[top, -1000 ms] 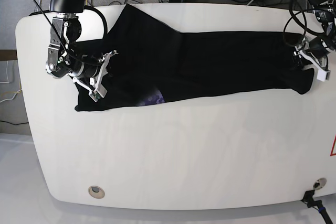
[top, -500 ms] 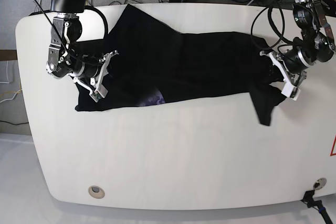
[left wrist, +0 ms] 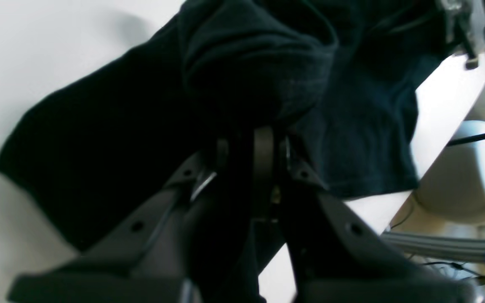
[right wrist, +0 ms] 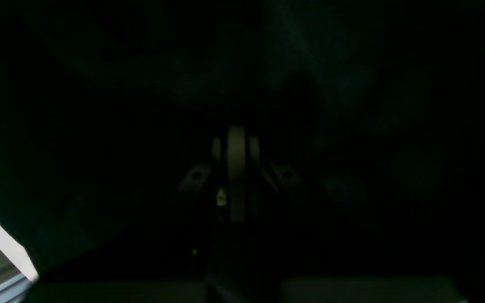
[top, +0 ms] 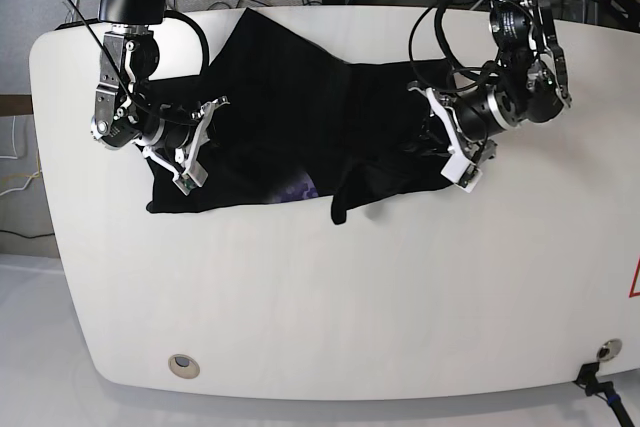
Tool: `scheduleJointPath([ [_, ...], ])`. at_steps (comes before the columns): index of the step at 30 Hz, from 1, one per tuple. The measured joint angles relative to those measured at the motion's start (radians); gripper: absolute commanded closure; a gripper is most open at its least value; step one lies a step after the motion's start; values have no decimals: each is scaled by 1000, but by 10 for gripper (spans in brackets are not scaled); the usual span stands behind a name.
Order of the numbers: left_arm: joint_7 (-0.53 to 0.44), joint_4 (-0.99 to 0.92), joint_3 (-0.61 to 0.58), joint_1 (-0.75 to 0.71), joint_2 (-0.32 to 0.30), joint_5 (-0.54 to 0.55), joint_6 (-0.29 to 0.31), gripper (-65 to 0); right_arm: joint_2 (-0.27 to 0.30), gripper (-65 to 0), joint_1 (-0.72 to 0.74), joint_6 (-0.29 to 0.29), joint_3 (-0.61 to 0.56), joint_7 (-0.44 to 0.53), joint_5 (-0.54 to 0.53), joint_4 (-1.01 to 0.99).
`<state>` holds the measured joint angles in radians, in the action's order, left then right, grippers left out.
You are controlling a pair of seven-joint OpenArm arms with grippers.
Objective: Fold the T-shirt properly
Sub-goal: 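Fold the grasped end with the left gripper toward the right gripper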
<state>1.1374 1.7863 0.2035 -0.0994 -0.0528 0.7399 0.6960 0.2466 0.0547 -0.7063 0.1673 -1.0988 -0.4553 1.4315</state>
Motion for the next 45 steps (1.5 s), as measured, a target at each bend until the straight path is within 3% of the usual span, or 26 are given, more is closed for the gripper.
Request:
scheduleJointPath([
  [8,0,-59,-1,3,74,1,0,-5,-11,0,0,0,2,0,0,0],
  [13,-2,-79,1,31,78,3,-2,-252,-25,0,0,0,2,0,0,0],
  [15,-3,-79,4,29,99,5,-3,-291,-26,0,0,0,2,0,0,0],
  [19,2,-78,3,38,161,4,-3,-292,-28,0,0,0,2,0,0,0],
  [22,91,-79,4,74,207,70,-3,-291,-28,0,0,0,1,1,0,0],
  [25,120,-76,-29,85,207,137,-3,-290,-28,0,0,0,1,0,0,0],
  [32,139,-54,-48,95,209,154,-3,-290,-28,0,0,0,1,3,0,0],
  [34,137,-4,-9,97,159,163,0,-290,-31,0,0,0,1,2,0,0],
  [38,134,31,45,97,-1,154,0,-281,-38,0,0,0,1,3,2,-1],
  [45,126,31,70,68,-138,152,1,-10,-42,0,11,-4,-2,39,-32,-53],
])
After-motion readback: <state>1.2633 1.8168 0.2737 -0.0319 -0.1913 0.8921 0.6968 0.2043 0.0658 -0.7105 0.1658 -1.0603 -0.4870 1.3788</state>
